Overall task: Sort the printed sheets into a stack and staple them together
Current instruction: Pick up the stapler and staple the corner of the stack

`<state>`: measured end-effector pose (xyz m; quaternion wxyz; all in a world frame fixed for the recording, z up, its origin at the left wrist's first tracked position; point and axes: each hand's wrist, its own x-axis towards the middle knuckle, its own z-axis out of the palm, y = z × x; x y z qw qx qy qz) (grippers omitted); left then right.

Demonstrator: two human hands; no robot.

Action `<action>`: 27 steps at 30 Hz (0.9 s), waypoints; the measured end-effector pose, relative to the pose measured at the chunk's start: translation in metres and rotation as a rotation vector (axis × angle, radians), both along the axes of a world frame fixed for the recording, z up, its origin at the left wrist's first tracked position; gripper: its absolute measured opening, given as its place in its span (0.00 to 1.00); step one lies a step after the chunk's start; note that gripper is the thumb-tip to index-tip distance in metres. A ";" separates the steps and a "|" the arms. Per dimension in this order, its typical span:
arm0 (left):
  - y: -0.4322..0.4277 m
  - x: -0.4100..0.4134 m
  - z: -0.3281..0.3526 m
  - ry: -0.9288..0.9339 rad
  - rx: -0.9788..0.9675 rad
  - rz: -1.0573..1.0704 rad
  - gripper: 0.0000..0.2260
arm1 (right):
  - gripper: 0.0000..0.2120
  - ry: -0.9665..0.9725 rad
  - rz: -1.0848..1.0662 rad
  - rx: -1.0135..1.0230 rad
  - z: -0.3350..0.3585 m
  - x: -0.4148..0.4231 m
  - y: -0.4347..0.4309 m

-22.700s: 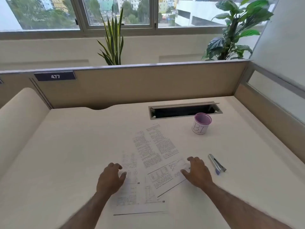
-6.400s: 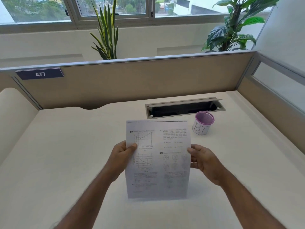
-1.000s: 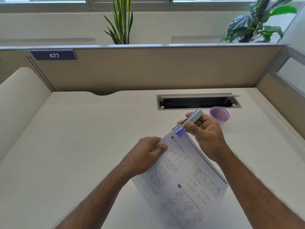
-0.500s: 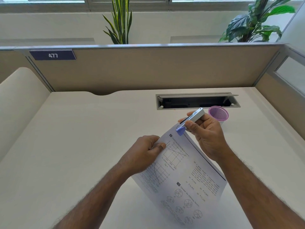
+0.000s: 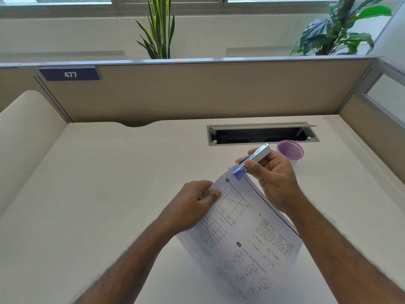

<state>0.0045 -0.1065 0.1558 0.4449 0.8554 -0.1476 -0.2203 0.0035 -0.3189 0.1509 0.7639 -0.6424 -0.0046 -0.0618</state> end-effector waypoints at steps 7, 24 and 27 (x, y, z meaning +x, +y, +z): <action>0.000 0.001 -0.003 -0.009 0.001 0.002 0.12 | 0.30 -0.011 0.003 0.035 0.000 0.000 0.001; -0.008 0.009 0.001 -0.001 -0.113 -0.047 0.15 | 0.30 0.002 0.024 0.008 -0.004 -0.005 0.008; -0.015 0.010 0.004 -0.065 -0.103 0.005 0.19 | 0.29 -0.004 0.012 -0.006 -0.003 -0.004 0.008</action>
